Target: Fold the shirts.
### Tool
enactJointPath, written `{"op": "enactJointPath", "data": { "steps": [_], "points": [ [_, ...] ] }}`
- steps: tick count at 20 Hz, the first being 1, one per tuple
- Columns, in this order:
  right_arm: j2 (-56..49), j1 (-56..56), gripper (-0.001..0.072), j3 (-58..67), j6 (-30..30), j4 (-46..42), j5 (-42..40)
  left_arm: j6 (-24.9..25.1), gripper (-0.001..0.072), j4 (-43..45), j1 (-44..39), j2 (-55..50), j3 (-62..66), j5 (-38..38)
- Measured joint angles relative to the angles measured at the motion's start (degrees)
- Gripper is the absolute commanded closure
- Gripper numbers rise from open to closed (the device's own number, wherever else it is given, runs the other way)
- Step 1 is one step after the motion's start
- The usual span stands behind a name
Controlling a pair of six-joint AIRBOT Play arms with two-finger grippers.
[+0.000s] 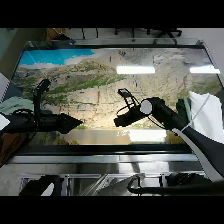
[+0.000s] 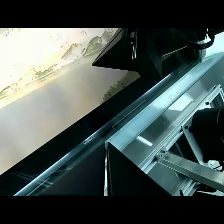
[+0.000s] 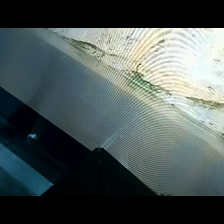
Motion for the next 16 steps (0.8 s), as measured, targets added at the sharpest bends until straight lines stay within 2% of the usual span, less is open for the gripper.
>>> {"op": "enactJointPath", "data": {
  "steps": [10, 14, 15, 16],
  "points": [
    [0.0, 0.0, 0.0695, 0.0, 0.0, 0.0, 0.0, 0.1, 0.0687, 0.7, 0.2, 0.0, 0.1, 0.2],
    [0.0, 0.0, 0.0695, 0.0, 0.0, 0.0, 0.0, -2.2, 0.0682, 11.5, 3.9, -0.2, 3.6, 0.7],
    [0.0, 0.0, 0.0696, 0.0, 0.0, 0.0, 0.0, -3.3, 0.0496, 16.2, 5.7, -0.2, 5.0, 1.1],
    [0.0, 0.0, 0.0695, 0.0, 0.0, 0.0, 0.0, -4.2, 0.0061, 20.6, 7.6, -0.2, 6.2, 1.3]
  ]
}}
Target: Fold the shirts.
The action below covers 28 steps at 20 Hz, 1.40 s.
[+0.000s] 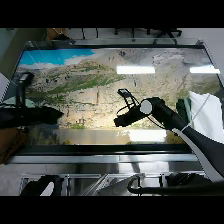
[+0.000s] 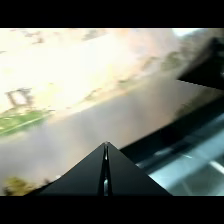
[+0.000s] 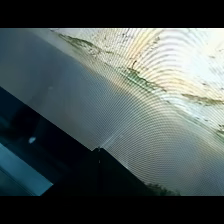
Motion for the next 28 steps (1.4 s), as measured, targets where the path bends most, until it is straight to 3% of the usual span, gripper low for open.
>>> {"op": "enactJointPath", "data": {
  "steps": [1, 4, 9, 14, 20, 21, 22, 23, 28],
  "points": [
    [0.0, 0.0, 0.0695, 0.0, 0.0, 0.0, 0.0, -0.8, 0.0002, 4.2, 2.1, 0.0, 0.9, 0.5],
    [0.0, 0.0, 0.0695, 0.0, 0.0, 0.0, 0.0, -2.9, 0.0002, 14.5, 9.8, -1.0, 1.5, 4.2],
    [0.0, 0.0, 0.0695, 0.0, 0.0, 0.0, 0.0, -3.3, 0.0001, 22.2, 20.6, -11.9, 2.2, 13.7],
    [0.0, 0.0, 0.0695, 0.0, 0.0, 0.0, 0.0, -2.1, 0.0001, 29.2, 24.5, -30.7, 9.3, 22.7],
    [0.0, 0.0, 0.0695, 0.0, 0.0, 0.0, 0.0, -2.1, 0.0002, 37.3, 25.2, -50.0, 19.6, 22.9],
    [0.0, 0.0, 0.0695, 0.0, 0.0, 0.0, 0.0, -2.1, 0.0066, 37.7, 25.2, -52.2, 20.9, 22.4],
    [0.0, 0.0, 0.0695, 0.0, 0.0, 0.0, 0.0, -2.1, 0.0436, 38.0, 25.2, -54.3, 22.1, 21.9],
    [0.0, 0.0, 0.0695, 0.0, 0.0, 0.0, 0.0, -2.1, 0.0679, 38.2, 25.2, -55.8, 23.1, 21.2],
    [0.0, 0.0, 0.0695, 0.0, 0.0, 0.0, 0.0, -2.0, 0.0690, 38.2, 24.4, -58.4, 28.6, 16.1]
  ]
}}
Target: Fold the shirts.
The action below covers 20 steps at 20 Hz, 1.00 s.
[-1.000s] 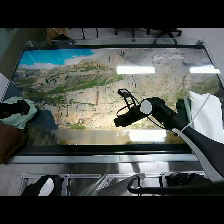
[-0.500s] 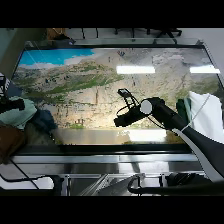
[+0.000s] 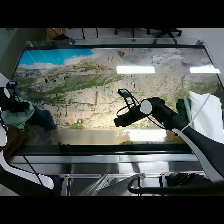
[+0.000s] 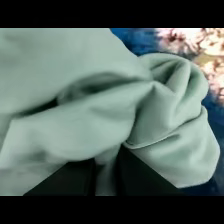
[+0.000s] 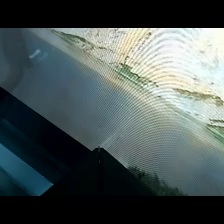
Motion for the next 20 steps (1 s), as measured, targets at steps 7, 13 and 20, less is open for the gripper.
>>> {"op": "enactJointPath", "data": {
  "steps": [7, 13, 20],
  "points": [
    [-1.6, 0.0, 0.0694, 0.0, 0.0, 1.7, -0.1, -0.1, 0.0689, -16.7, -7.9, 9.9, 13.3, -9.6],
    [-3.2, -1.5, 0.0694, 0.2, 0.0, 4.5, 0.9, -1.4, 0.0688, -31.9, -21.8, 20.3, 10.4, -18.6],
    [-0.2, -14.7, 0.0334, 0.9, 0.0, 5.0, 9.9, -4.8, 0.0308, -35.6, -38.9, 24.8, -7.2, -17.1]
  ]
}}
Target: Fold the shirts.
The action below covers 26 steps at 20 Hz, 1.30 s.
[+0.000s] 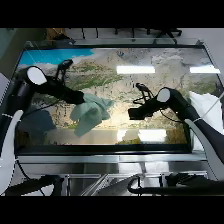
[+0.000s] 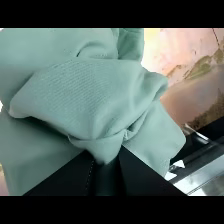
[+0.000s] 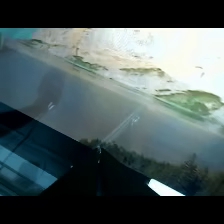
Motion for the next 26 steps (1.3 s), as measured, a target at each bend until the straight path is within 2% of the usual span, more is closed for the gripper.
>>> {"op": "enactJointPath", "data": {
  "steps": [1, 4, 8, 11, 15, 20, 24, 26],
  "points": [
    [0.3, -2.0, 0.0195, 0.0, -0.1, 0.0, 1.5, -0.5, 0.0008, -0.4, -1.3, 0.2, -0.9, 0.6],
    [0.8, -7.3, 0.0191, 0.0, -2.0, 0.0, 5.1, -2.3, 0.0011, -0.8, -2.7, 0.4, 1.0, -1.2],
    [0.8, -10.6, 0.0191, 0.0, -5.6, 0.2, 6.8, -3.3, 0.0011, -0.7, 0.4, 2.6, 4.5, -8.3],
    [-0.3, -11.3, 0.0191, 0.0, -7.6, 0.9, 5.1, -3.5, 0.0011, -0.5, 3.8, 7.8, -2.8, -9.0],
    [-3.7, -10.3, 0.0192, 0.0, -12.3, 6.4, -1.0, -3.7, 0.0012, -0.8, 5.8, 16.8, -22.4, -3.1],
    [-11.9, -4.7, 0.0193, 0.0, -20.9, 16.9, -11.8, -3.2, 0.0012, -1.2, 4.2, 26.0, -44.5, 9.3],
    [-18.4, 0.2, 0.0194, 0.0, -28.5, 26.8, -20.7, -3.2, 0.0012, -1.2, 1.9, 27.2, -52.3, 18.8],
    [-20.5, 1.5, 0.0247, 0.1, -32.1, 31.5, -23.9, -3.2, 0.0016, -1.2, 0.8, 24.8, -52.9, 22.0]
  ]
}}
